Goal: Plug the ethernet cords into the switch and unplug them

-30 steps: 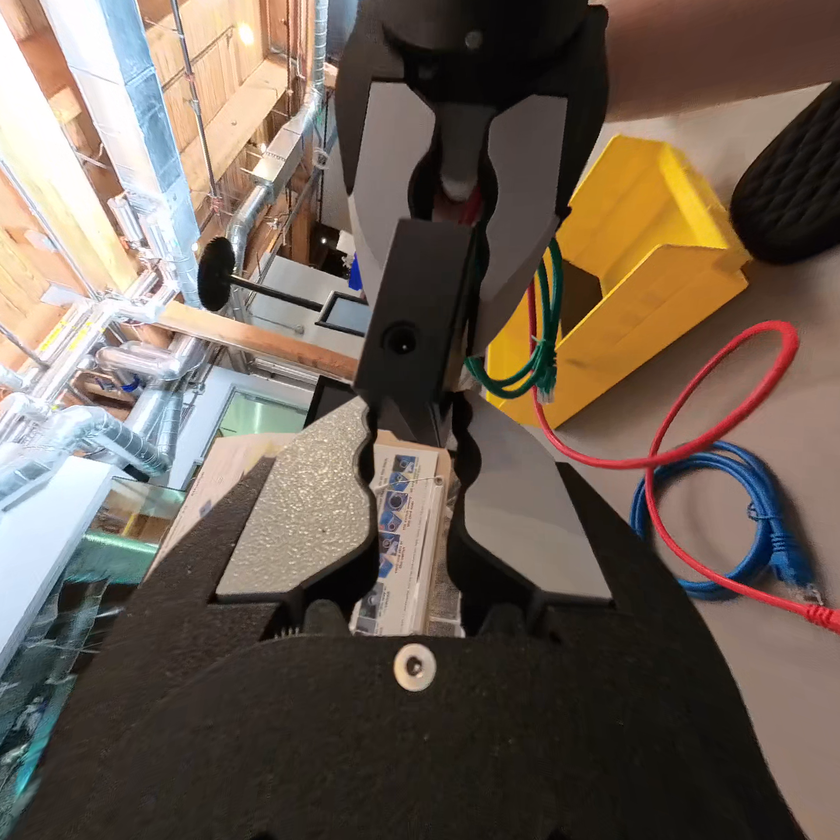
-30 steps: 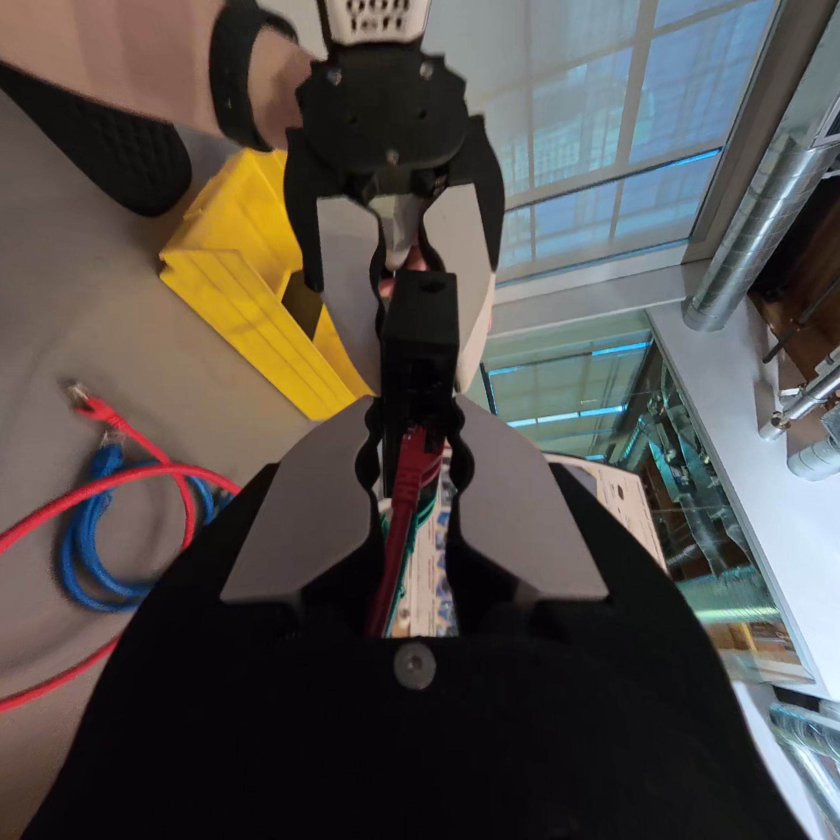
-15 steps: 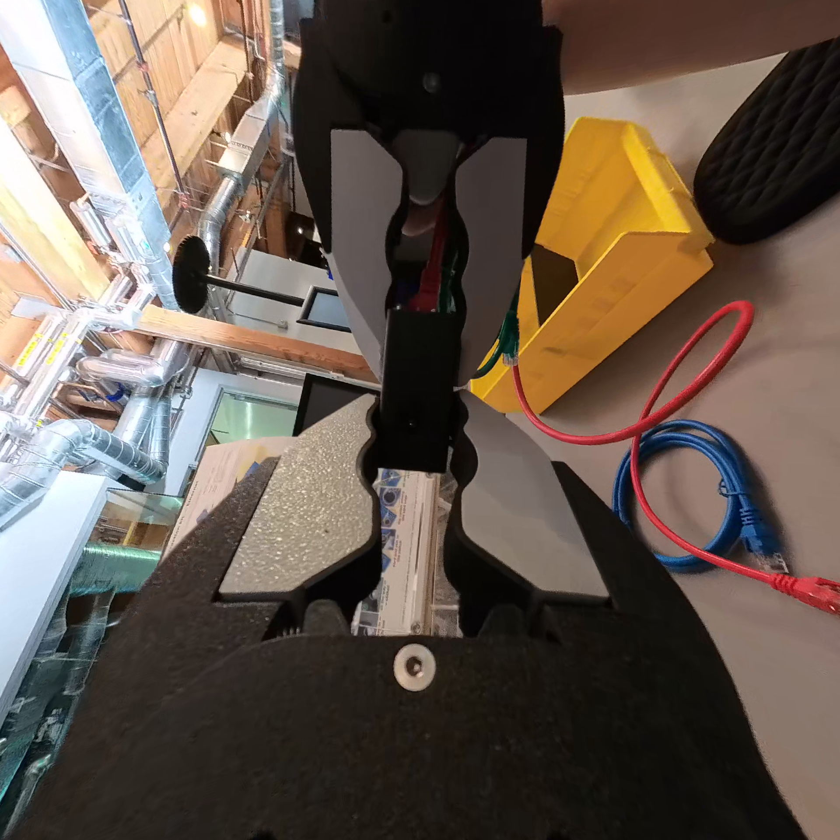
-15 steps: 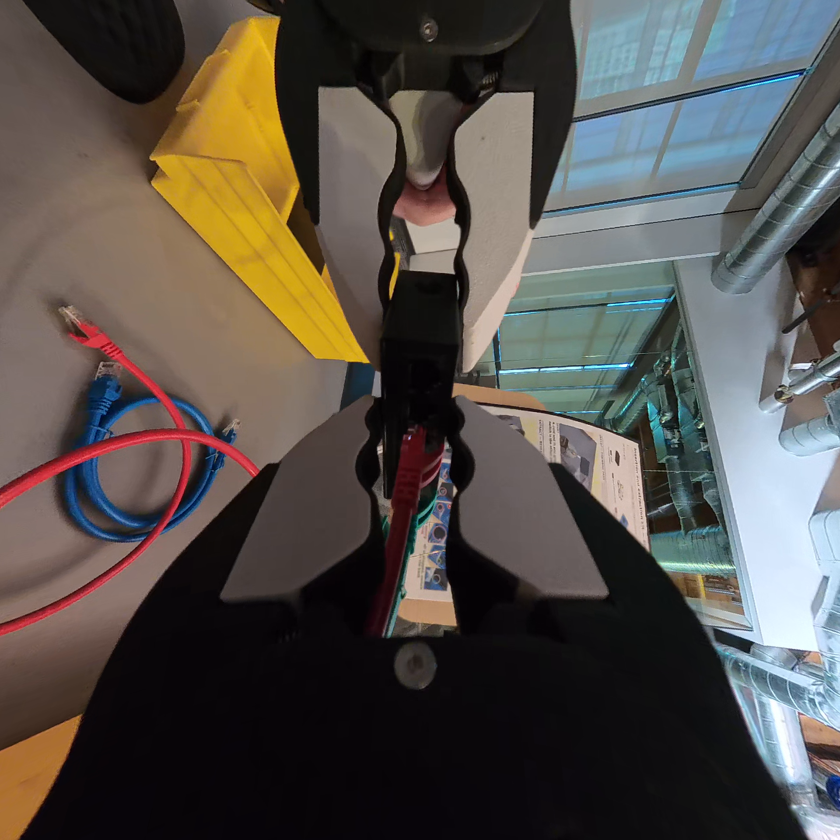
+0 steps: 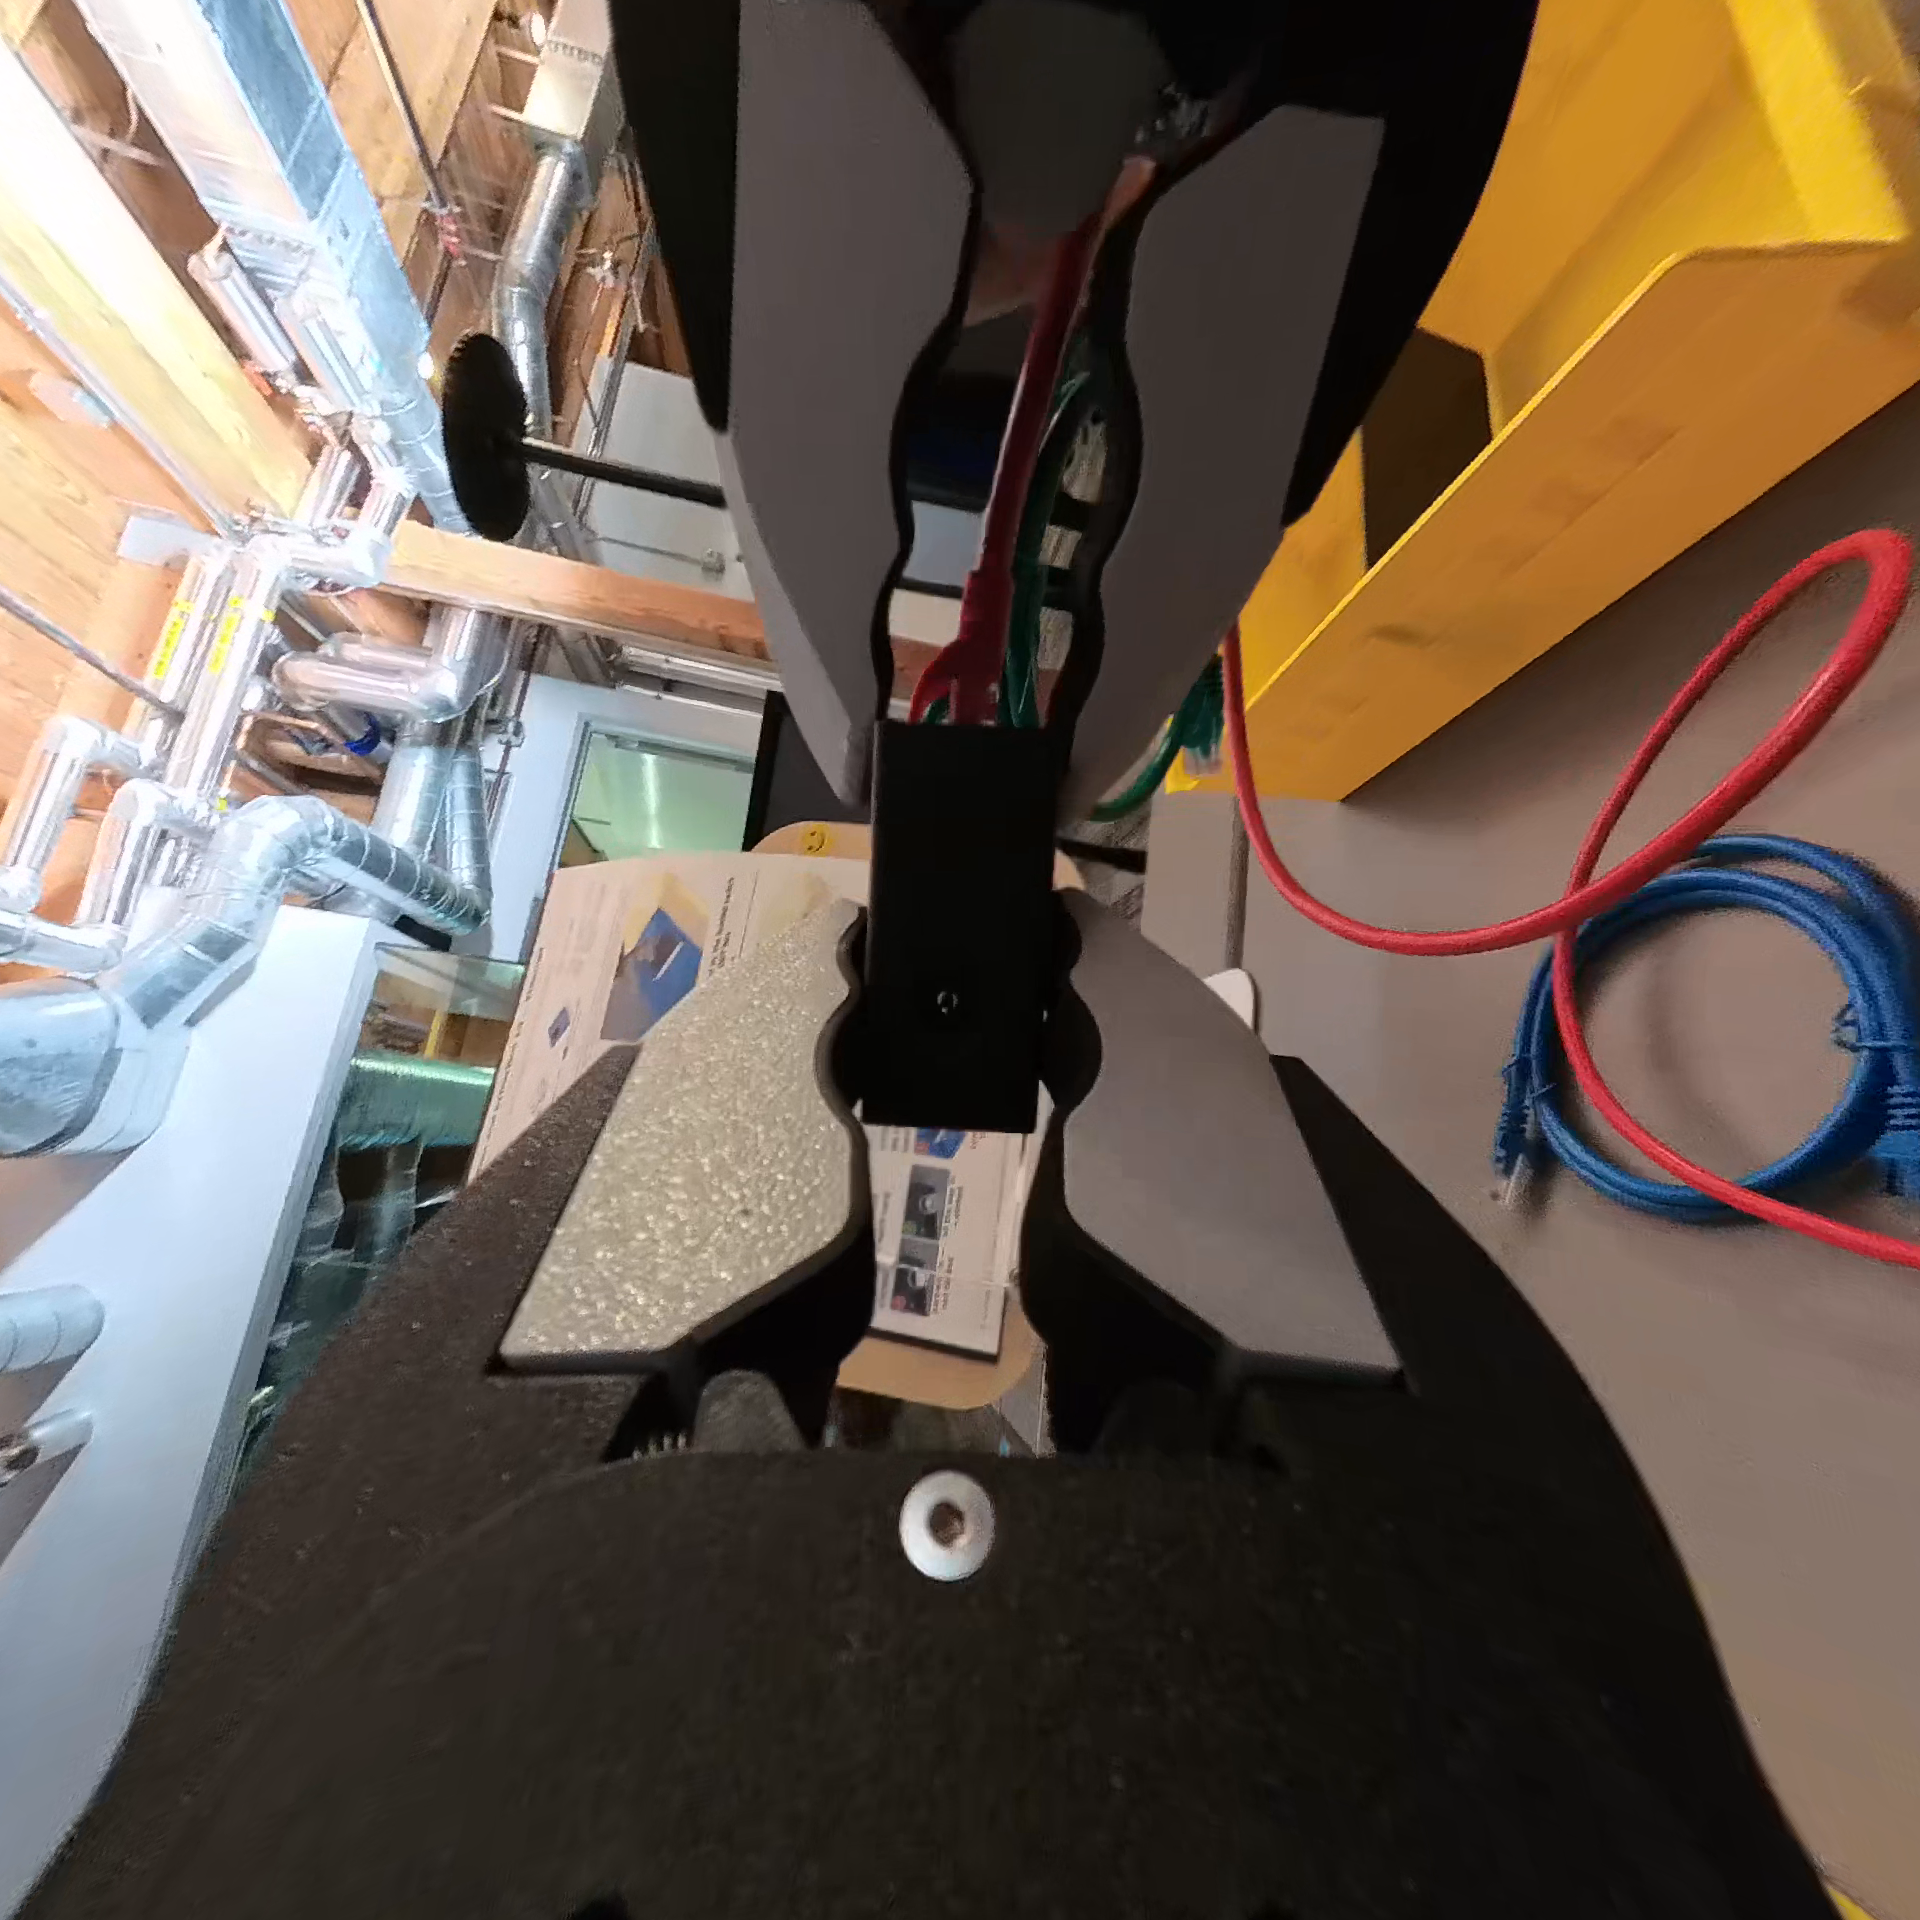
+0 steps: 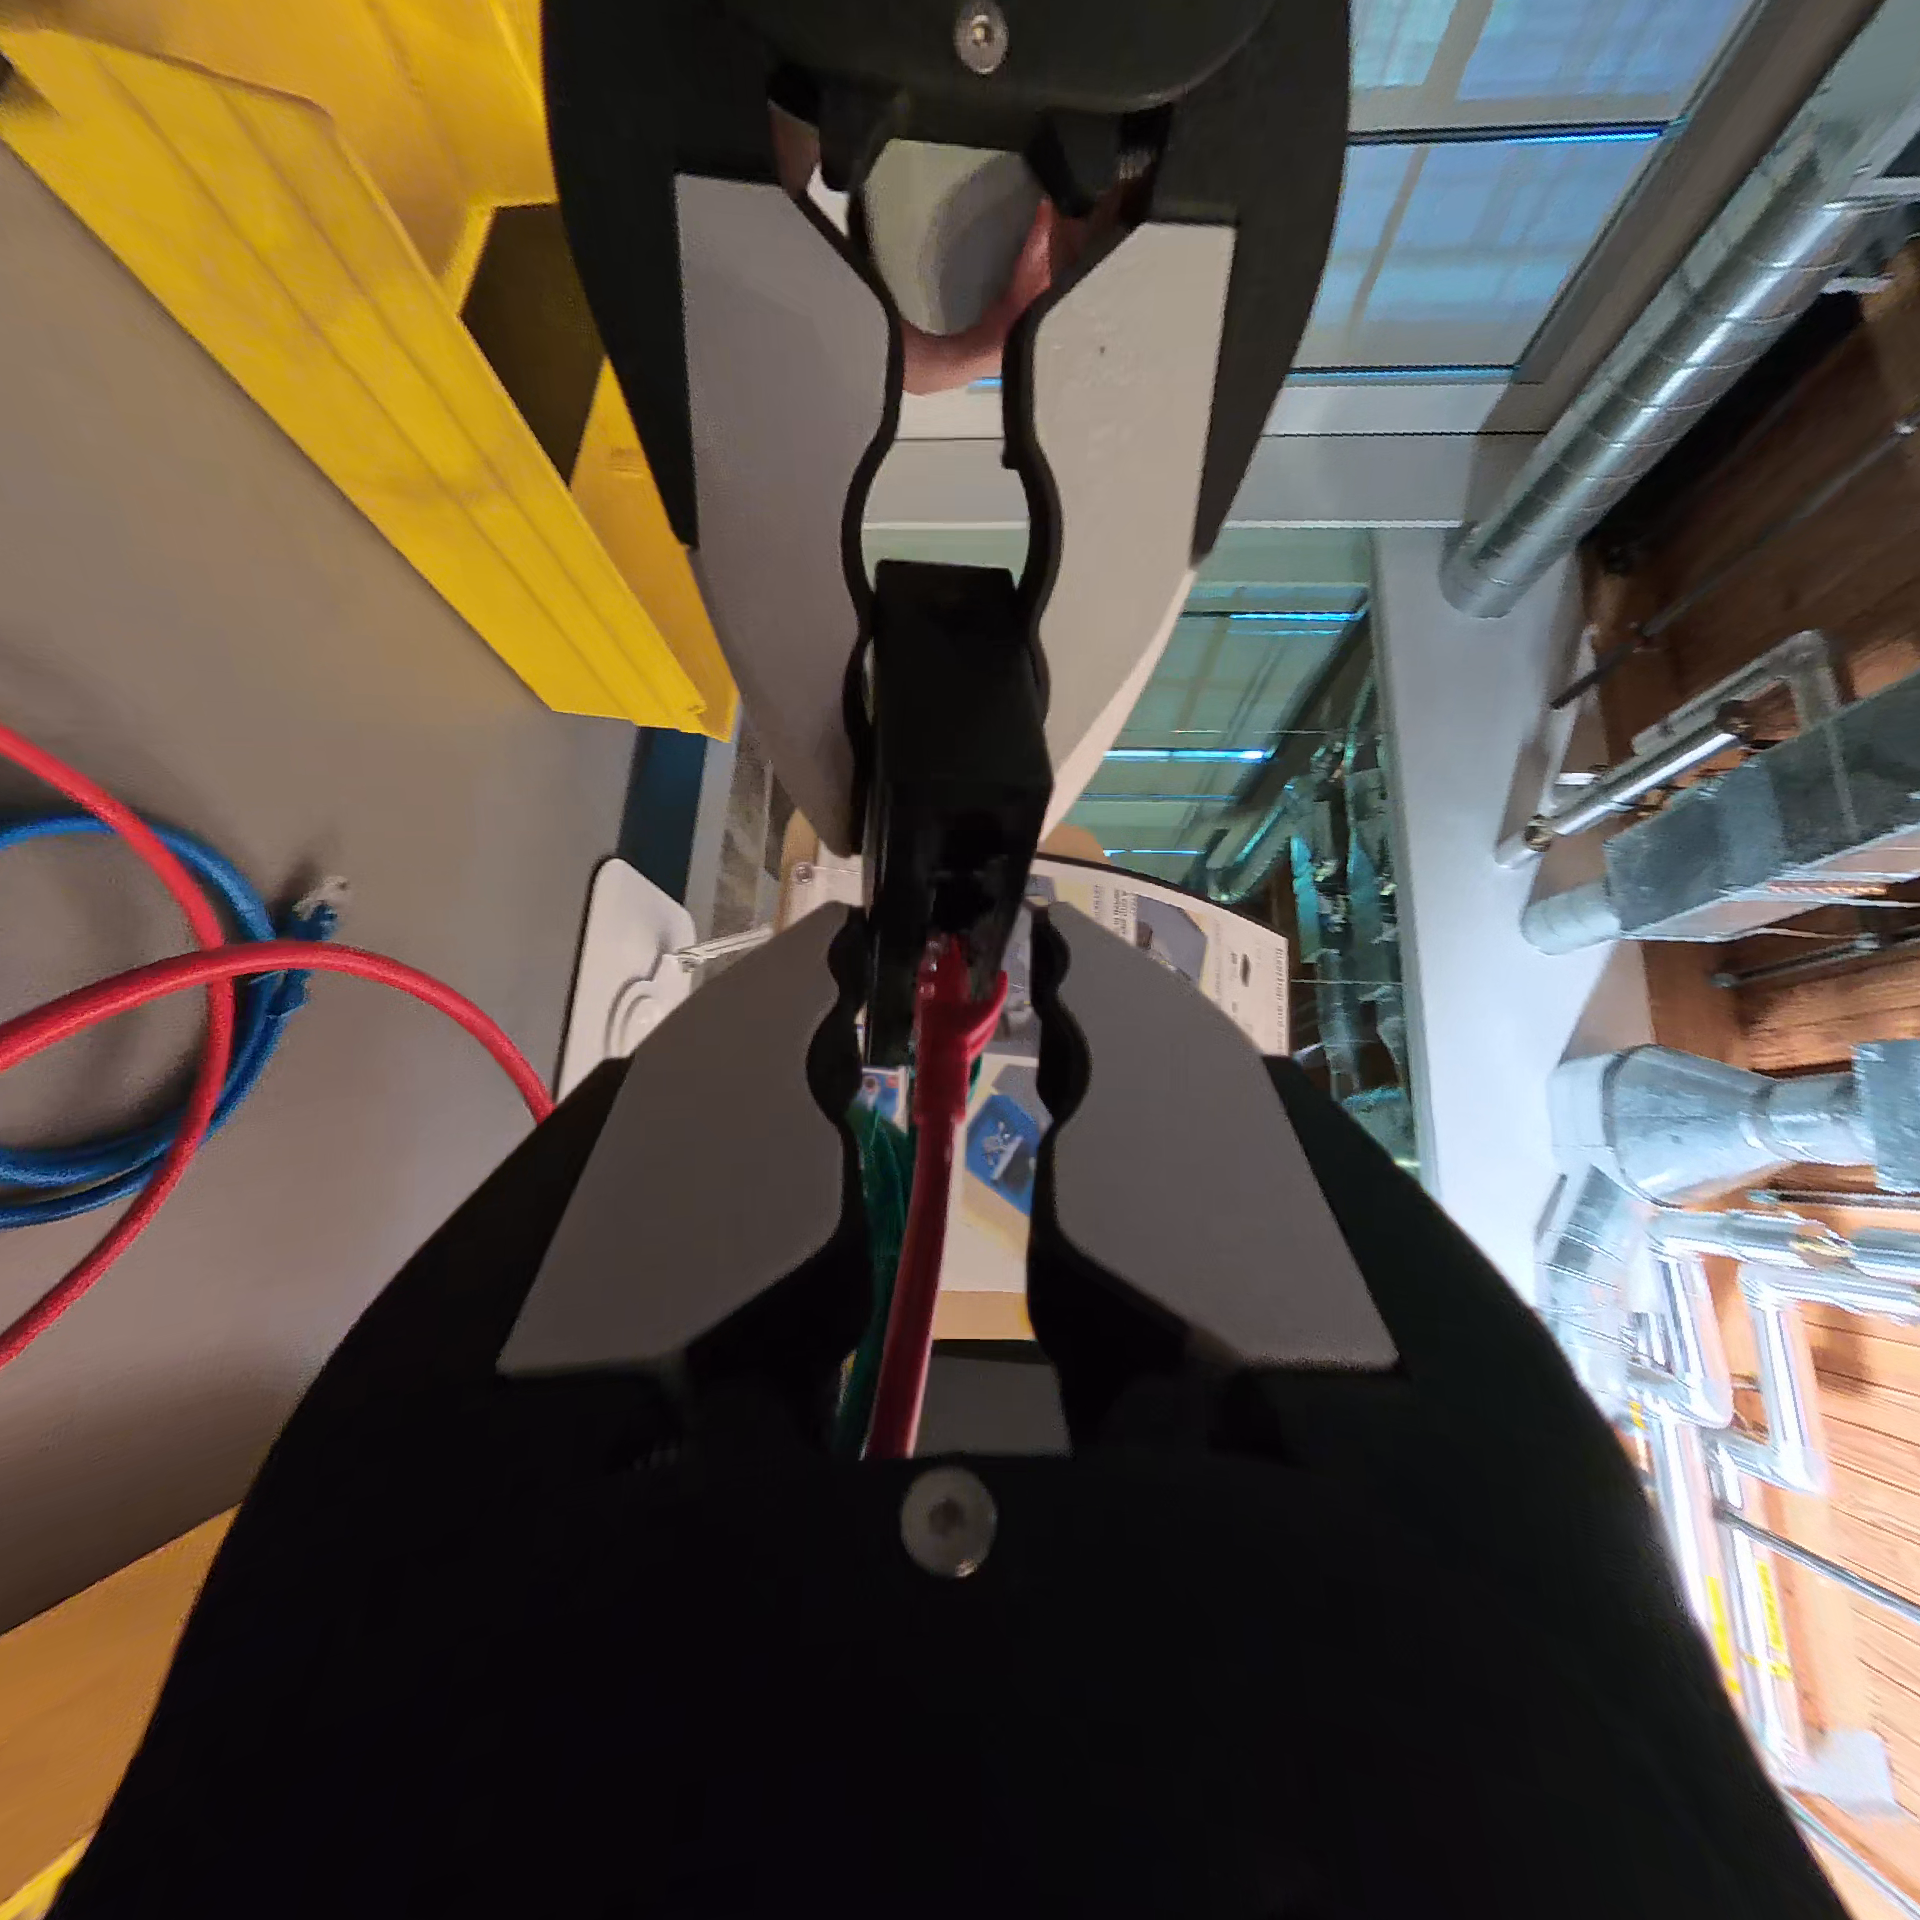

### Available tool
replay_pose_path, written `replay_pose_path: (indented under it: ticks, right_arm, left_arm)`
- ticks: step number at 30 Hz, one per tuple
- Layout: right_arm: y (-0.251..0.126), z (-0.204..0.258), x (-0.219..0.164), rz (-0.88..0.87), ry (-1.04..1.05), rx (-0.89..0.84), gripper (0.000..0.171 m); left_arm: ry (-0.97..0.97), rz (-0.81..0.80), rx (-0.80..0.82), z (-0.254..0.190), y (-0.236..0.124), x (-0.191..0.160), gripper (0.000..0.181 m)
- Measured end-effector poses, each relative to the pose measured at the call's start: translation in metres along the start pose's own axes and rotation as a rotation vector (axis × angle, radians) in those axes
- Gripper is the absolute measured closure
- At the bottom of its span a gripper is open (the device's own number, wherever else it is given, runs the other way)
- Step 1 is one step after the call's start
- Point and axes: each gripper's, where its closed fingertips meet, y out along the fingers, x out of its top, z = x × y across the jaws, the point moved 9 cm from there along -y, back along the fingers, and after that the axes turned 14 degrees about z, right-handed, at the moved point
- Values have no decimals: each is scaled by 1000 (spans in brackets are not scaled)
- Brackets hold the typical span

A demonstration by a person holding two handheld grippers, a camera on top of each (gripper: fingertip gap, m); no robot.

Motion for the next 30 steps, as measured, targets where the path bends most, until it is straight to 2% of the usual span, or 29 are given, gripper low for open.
replay_pose_path:
  ticks: [7,11,15,17,21,23,26,30]
  right_arm:
    - [-11,-16,-12,1,36,-171,138]
    - [-26,-23,-5,-172,176,-120,146]
    - [-33,-22,6,-455,390,142,151]
    - [-23,-10,9,-522,424,321,151]
    - [14,41,12,-412,341,723,151]
    - [33,67,10,-351,333,866,153]
    - [55,96,4,-289,376,945,160]
    - [66,123,-3,-154,490,984,159]
  left_arm:
    - [-22,68,99,13,-2,-17,152]
    - [-71,110,135,23,-7,-36,152]
    - [-129,163,169,33,-14,-58,152]
    - [-142,189,186,37,-20,-67,152]
    - [-173,218,200,44,-31,-82,152]
    - [-181,223,214,46,-36,-88,152]
    - [-192,218,219,49,-43,-97,152]
    - [-220,231,245,53,-50,-106,152]
